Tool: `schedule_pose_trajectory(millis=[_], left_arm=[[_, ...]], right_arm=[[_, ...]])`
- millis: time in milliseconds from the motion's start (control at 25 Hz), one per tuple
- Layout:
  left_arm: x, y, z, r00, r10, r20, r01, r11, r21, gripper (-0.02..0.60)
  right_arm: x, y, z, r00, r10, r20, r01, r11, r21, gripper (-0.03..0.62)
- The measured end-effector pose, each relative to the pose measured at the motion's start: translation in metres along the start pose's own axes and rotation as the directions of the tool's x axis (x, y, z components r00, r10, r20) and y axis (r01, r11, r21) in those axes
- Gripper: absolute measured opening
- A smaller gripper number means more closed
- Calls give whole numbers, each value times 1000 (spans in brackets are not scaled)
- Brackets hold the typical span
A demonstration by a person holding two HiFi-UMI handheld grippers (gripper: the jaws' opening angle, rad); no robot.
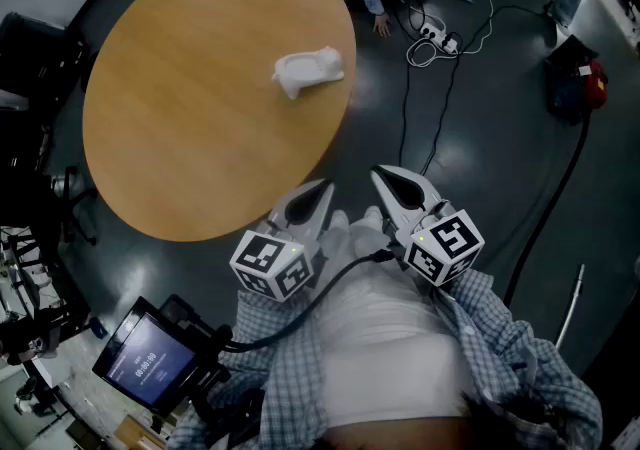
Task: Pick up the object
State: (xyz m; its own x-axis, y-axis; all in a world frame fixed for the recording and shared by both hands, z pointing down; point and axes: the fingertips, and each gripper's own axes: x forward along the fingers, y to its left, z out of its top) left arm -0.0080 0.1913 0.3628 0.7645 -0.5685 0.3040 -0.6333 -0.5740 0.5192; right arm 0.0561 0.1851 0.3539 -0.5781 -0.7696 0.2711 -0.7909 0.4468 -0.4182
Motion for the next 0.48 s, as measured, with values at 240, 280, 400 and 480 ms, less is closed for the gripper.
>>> schedule_pose_trajectory(millis=[240,280,400,480], left_arm=[[0,1,-1,1000,0,-4,0,1000,1,3],[0,1,-2,1000,0,-5,0,1000,0,3],[0,1,-3,1000,-1,-5,1,1000,-1,3],[0,1,-3,1000,-3,-5,3,1000,-1,3]], right_arm=[[1,1,-2,1000,3,-5,-3,1000,-3,6],[1,2,-3,1000,3,-6,-3,1000,-3,6],[0,1,-4,1000,2,-10,-2,1000,-2,6],[0,1,-5,1000,1,-11,-1,1000,-4,6]])
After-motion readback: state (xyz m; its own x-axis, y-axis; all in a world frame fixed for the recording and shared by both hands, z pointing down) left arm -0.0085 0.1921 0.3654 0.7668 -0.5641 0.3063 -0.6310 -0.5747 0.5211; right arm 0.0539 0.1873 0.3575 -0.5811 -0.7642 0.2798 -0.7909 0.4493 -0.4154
